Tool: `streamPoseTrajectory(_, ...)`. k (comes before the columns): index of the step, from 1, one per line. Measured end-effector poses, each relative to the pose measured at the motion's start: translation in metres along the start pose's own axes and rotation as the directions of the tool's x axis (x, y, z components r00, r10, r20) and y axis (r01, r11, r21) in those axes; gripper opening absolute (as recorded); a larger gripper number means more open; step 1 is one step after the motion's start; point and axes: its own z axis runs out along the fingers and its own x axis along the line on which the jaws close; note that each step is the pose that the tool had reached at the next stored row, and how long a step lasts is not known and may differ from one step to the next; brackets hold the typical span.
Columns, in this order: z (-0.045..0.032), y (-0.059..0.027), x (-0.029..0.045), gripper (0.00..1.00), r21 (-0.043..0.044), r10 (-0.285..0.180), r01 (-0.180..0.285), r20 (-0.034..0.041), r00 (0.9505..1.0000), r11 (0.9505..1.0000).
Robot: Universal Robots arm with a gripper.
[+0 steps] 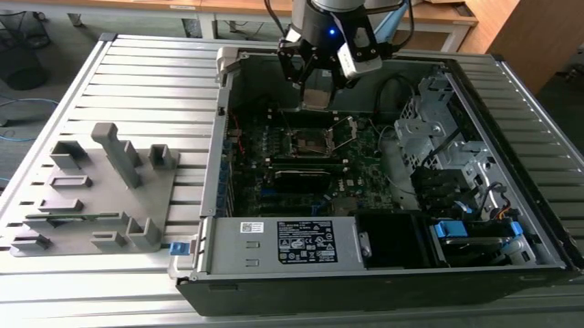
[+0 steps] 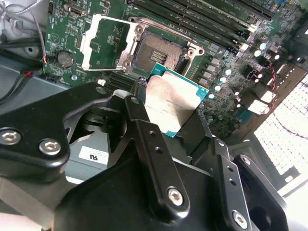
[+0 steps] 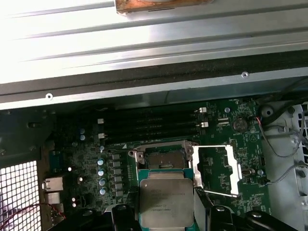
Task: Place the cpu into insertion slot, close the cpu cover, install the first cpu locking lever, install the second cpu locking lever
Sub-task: 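Place the cpu into insertion slot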
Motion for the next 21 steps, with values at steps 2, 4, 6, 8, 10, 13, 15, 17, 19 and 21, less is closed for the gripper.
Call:
streamPoseTrajectory(2,0.0006,0.0,0.0,0.54,0.0002,0.018,-0.018,0.0015,0.9998,0.9998)
streamPoseTrajectory(4,0.0006,-0.0001,0.0,0.54,0.0003,0.022,-0.022,0.0019,0.9998,0.9998)
streamPoseTrajectory(6,0.0008,-0.0001,0.0,0.54,0.0,0.023,-0.023,0.002,0.9997,0.9997)
streamPoseTrajectory(8,0.0008,-0.0001,0.0,0.54,0.0,0.023,-0.023,0.002,0.9997,0.9997)
streamPoseTrajectory(10,0.0009,-0.0001,0.0,0.54,-0.0001,0.027,-0.027,0.0024,0.9996,0.9996)
streamPoseTrajectory(13,0.0012,-0.0001,0.0,0.54,0.0,0.042,-0.042,0.0038,0.9991,0.9991)
streamPoseTrajectory(15,0.0012,-0.0001,0.0,0.54,0.0,0.043,-0.043,0.0039,0.9991,0.9991)
streamPoseTrajectory(17,0.0012,-0.0001,0.0,0.54,0.0,0.045,-0.045,0.0041,0.999,0.999)
streamPoseTrajectory(19,0.0012,-0.0001,0.0,0.54,0.0,0.046,-0.046,0.0041,0.999,0.999)
streamPoseTrajectory(21,0.0012,-0.0001,0.0,0.54,0.0,0.046,-0.046,0.0041,0.9989,0.9989)
